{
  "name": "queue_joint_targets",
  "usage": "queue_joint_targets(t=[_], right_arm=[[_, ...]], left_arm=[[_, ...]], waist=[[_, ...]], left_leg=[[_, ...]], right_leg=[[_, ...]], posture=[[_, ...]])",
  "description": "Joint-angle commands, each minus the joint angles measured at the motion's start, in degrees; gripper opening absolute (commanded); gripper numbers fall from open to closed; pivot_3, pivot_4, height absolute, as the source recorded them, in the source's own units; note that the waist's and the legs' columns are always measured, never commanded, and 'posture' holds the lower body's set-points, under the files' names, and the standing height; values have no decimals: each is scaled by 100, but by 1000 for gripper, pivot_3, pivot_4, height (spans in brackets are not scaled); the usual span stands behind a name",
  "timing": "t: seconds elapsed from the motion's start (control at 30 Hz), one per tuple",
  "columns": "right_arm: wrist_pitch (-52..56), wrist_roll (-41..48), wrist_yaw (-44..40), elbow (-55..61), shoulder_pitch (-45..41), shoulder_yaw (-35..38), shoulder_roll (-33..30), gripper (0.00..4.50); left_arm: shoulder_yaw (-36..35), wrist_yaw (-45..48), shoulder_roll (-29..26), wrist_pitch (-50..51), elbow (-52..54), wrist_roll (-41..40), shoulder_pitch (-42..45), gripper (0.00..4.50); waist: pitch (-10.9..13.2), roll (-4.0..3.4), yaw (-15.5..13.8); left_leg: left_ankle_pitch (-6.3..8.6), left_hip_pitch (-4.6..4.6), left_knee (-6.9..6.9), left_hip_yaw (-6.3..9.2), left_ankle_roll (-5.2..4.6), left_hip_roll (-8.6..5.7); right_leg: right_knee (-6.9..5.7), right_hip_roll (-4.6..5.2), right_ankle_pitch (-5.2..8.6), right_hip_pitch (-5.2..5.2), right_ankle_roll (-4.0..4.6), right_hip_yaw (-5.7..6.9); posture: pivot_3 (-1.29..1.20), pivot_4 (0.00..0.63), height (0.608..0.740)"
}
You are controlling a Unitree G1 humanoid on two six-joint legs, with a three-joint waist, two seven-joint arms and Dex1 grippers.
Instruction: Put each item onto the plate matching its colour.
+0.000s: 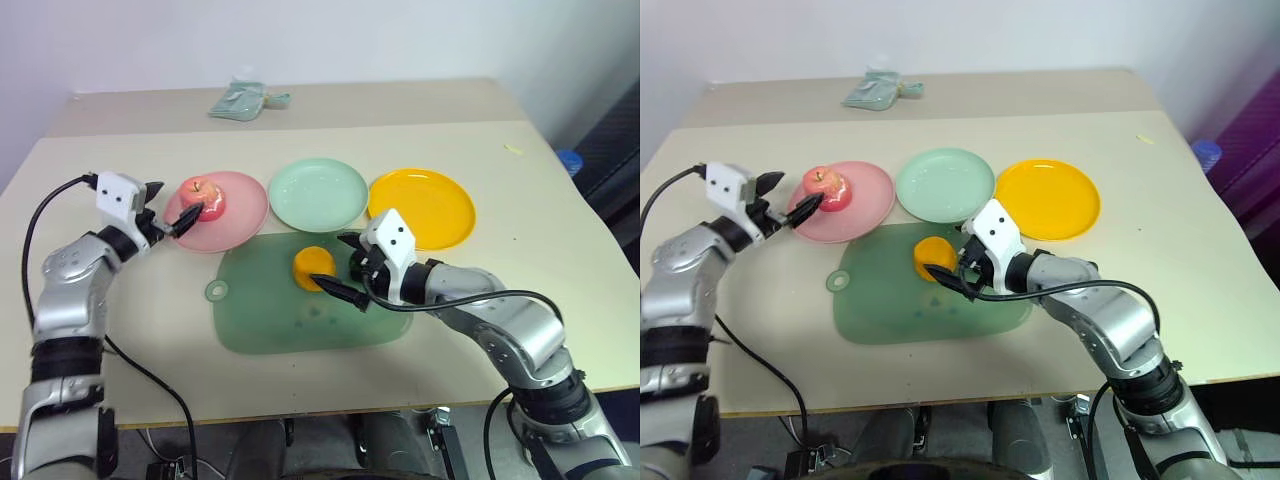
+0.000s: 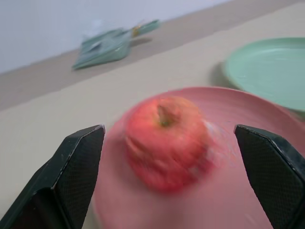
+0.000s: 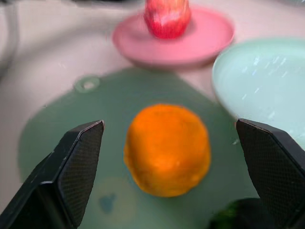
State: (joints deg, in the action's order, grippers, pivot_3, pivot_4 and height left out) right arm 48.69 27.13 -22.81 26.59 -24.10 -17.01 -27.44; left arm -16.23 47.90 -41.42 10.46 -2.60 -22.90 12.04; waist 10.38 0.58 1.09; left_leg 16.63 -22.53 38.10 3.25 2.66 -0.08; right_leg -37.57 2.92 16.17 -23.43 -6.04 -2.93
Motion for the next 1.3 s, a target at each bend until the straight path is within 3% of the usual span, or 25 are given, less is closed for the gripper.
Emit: queue_joint_targets(t=[0.03, 0.23, 0.33, 0.4, 0.43, 0.63, 0.73, 0.97, 1.13, 1.3], right_arm=[[60, -286, 53, -232, -193, -80, 147, 4500], [258, -272, -246, -369, -280, -109, 303, 4500], [420, -134, -185, -220, -347, 163, 477, 3622], [557, -26, -139, -125, -386, 420, 552, 2637], [660, 39, -103, -90, -416, 601, 561, 2362], [864, 342, -67, -1, -666, 1649, 387, 2362], [860, 149, 181, -482, -862, 2162, 175, 2362], [221, -621, 573, -2139, -987, 2345, -24, 2362], [-540, -489, -132, -1655, -772, 2354, -203, 4486], [-436, 532, -1691, -170, 205, 2286, -806, 4486]], left_arm=[[-26, 589, -284, 317, 1472, -484, -837, 4445], [199, 592, -220, 755, 2759, -661, -2022, 4445], [304, 452, -71, 803, 3038, -635, -2232, 4500], [384, 420, -26, 781, 3115, -578, -2309, 4500], [428, 397, 0, 767, 3144, -556, -2350, 4500], [619, 374, 125, 709, 3107, -515, -2370, 4500], [752, 413, 196, 598, 3067, -454, -2391, 4500], [1029, 455, 411, 350, 2978, -305, -2397, 4500], [984, 543, 464, 67, 2860, -265, -2579, 4500], [850, 838, 458, -562, 2384, -195, -2939, 4500]], waist=[[0, 1, -57], [-3, 4, -37], [-3, 3, -12], [-3, 3, -9], [-2, 3, -15], [-1, 1, -22], [-1, 0, -16], [2, -7, -7], [8, -23, 25], [6, -24, -34]], left_leg=[[0, 0, 0, 2, 0, -1], [1, 9, -1, 11, -2, -5], [1, 10, -1, 12, -2, 0], [1, 10, -2, 11, -2, -1], [1, 10, -2, 9, -2, -1], [1, 9, -2, 9, -3, -6], [2, 9, -2, 8, -3, -7], [2, 9, -3, 1, -3, -9], [3, 8, -10, -11, -5, -4], [6, 8, -11, -3, -11, 6]], right_leg=[[2, 4, 0, 3, 0, 3], [7, 8, 0, 22, 0, 12], [6, -5, 0, 21, 1, 12], [5, -6, 0, 20, 1, 12], [5, -6, 0, 20, 1, 11], [6, -6, 0, 20, 1, 11], [6, -11, 0, 19, 1, 11], [10, -13, 1, 20, 1, 8], [8, -21, 1, 7, 1, -3], [20, -18, 1, 18, 1, 1]], posture=[[0, 150, 740], [0, 150, 740], [0, 150, 740], [0, 150, 740], [0, 150, 740], [0, 150, 740], [0, 150, 740], [0, 150, 740], [0, 150, 740], [0, 150, 740]])
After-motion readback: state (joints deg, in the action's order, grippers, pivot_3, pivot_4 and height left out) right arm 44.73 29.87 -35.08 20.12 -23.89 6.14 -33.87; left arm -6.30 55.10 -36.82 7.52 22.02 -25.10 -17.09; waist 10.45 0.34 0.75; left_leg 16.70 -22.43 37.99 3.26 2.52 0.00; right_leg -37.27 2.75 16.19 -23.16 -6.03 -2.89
